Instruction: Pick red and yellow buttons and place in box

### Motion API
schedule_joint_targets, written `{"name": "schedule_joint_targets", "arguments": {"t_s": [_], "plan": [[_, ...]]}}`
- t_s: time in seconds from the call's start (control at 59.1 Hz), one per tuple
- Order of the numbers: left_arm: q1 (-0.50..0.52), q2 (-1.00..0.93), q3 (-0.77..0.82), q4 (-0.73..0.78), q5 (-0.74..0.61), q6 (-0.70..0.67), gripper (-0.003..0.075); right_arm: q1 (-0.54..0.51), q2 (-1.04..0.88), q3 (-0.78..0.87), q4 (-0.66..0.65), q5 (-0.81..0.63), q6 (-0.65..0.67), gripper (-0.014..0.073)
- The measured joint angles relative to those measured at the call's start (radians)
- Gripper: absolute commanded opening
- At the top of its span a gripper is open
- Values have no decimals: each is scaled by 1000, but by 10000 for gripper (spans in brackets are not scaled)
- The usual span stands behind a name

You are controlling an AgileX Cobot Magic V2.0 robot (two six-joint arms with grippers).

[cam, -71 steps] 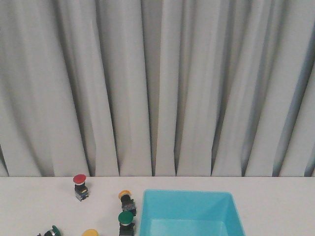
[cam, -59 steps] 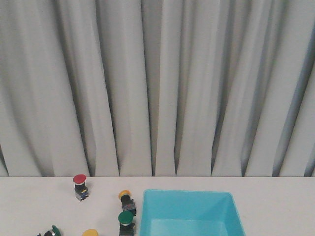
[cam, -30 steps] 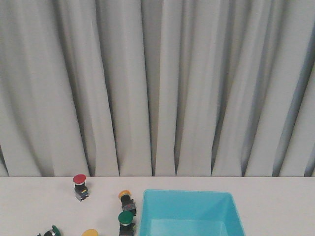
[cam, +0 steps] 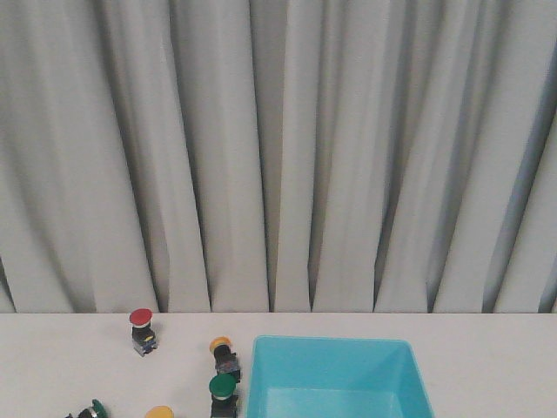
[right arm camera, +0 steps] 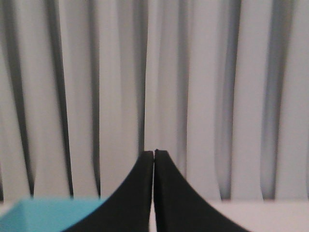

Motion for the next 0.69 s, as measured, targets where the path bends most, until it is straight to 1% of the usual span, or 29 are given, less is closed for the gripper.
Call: {"name": "schedule_joint_targets", "arguments": {"t_s": [0.051,0.119,0.186,0.254,0.305,0.372,0.423,0.474,0.508,0.559,0.694], "plan": [[0,0,-7,12,-34,0,4,0,0,-19,-10,-86,3,-8],[0,0,-42,90,-77,11,4,0,17,-89,-82,-188,11,-8],[0,16,-92,209,-141,20,4,0,83,-216,-229,-262,46,-8],[0,78,-158,299,-216,25,4,0,201,-389,-405,-279,125,-8],[0,155,-212,347,-260,27,4,0,307,-519,-522,-258,208,-8],[0,276,-297,363,-300,20,4,0,449,-671,-647,-188,389,-8],[0,362,-368,357,-312,-12,4,0,537,-748,-709,-127,553,-8],[0,437,-440,348,-317,-58,4,0,607,-801,-748,-73,674,-8],[0,475,-482,344,-317,-84,4,0,642,-824,-762,-48,729,-8],[0,525,-541,340,-310,-109,4,0,688,-851,-772,-25,785,-8],[0,605,-651,339,-233,-127,4,0,718,-859,-783,21,823,-8]]}}
